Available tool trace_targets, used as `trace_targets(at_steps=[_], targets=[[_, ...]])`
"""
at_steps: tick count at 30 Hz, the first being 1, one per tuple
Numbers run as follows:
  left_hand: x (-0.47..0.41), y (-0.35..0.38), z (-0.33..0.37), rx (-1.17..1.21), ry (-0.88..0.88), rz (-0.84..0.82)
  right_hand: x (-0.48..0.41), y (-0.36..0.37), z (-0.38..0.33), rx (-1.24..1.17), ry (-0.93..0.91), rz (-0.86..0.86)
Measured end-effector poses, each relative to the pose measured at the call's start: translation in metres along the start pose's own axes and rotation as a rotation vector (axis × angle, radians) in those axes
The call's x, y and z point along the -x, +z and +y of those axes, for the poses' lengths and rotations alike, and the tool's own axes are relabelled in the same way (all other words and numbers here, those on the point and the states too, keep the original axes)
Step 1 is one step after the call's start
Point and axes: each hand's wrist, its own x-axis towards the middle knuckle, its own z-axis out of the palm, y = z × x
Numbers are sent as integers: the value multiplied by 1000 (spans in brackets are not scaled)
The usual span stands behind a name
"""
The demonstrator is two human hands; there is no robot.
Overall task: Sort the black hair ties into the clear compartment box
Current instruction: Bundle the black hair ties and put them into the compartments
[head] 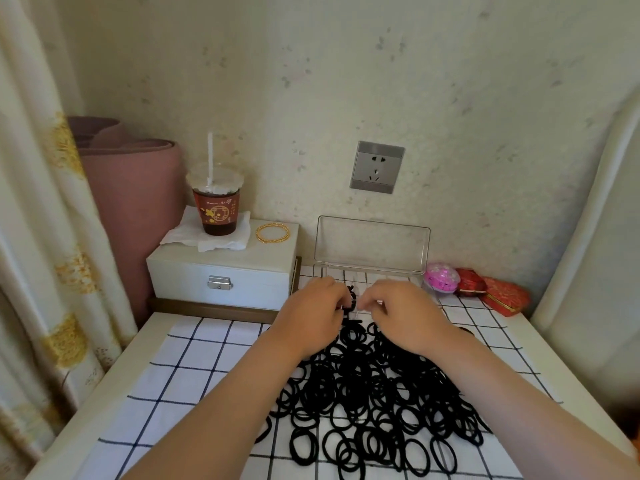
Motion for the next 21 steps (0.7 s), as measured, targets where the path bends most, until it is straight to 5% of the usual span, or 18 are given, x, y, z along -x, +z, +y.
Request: trace_targets(at_steps=[6,11,16,21], targets=[[12,7,-2,-54,-70,-212,4,22,-2,142,-60,-71],[12,10,-11,-79,-105,-141,-8,40,-4,378,-48,-185],[12,19,-12,-167,-119,-208,-16,38,-11,388,88,-327],[7,20,-13,-159,-146,-227,-13,36,-13,376,121,-291]])
